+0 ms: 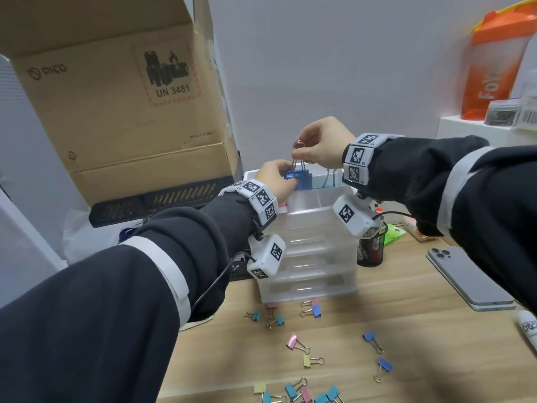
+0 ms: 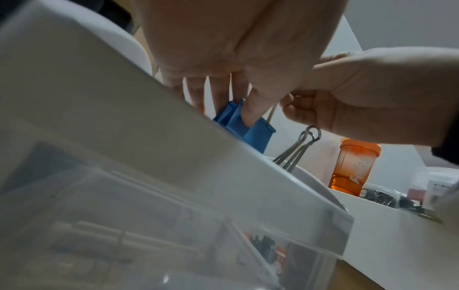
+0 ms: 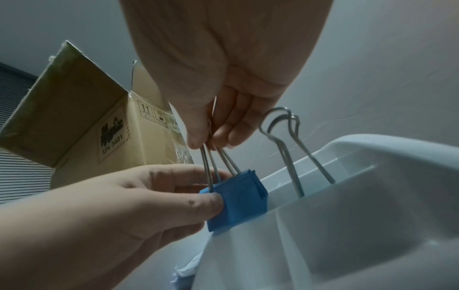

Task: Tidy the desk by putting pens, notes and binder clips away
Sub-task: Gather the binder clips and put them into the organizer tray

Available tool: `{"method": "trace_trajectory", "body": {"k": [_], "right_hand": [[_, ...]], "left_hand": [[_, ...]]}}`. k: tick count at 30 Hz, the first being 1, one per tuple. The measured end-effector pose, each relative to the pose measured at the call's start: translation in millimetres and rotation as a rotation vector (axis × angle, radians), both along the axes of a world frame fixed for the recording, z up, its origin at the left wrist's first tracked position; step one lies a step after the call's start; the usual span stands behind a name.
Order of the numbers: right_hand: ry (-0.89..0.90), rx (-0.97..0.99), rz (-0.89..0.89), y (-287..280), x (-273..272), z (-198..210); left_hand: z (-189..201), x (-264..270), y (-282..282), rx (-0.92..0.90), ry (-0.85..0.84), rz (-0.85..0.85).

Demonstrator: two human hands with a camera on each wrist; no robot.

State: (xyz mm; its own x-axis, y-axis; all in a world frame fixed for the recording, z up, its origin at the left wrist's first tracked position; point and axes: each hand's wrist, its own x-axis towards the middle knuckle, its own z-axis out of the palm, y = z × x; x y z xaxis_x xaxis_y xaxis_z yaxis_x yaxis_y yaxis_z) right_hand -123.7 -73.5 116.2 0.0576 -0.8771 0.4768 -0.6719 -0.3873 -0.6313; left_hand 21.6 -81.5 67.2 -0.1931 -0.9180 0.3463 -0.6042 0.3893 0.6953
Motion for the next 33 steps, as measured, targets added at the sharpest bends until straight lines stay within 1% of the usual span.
{"method": "trace_trajectory", "body": {"k": [4,8,10,16,19,22,24,27,30,33], "right_hand": [[-0.003,0.012,-0.011,-6,-8,-6],[-0.023,0.047,0.022,-13,-10,-14],[-0.006,0.062,0.040,-14,-9,-17],[0.120,0.089,-0.027,-16,-16,-20],[0.145,0.109,0.007,-15,-18,-23],[0.176,0.132,0.039,-14,-13,-26],[0.238,0.138,0.033,-12,-12,-24],[0.300,0.197,0.019,-8,-18,-21],[0.311,0.239,-0.036,-6,-31,-19],[0.449,0.201,-0.127,-5,-44,-21]], "left_hand": [[0,-7,-6,0.033,-0.062,0.020],[-2,-10,-8,0.031,-0.201,0.141],[-3,-13,-7,0.043,-0.245,0.169],[-9,-16,-11,0.104,-0.144,0.061],[-9,-15,-11,0.108,-0.122,0.039],[-9,-15,-12,0.084,-0.133,0.038],[-9,-14,-14,0.071,-0.142,0.037],[-11,-15,-16,0.058,-0.200,0.041],[-11,-17,-18,0.040,-0.235,0.054],[-10,-19,-20,0.043,-0.311,0.076]]}}
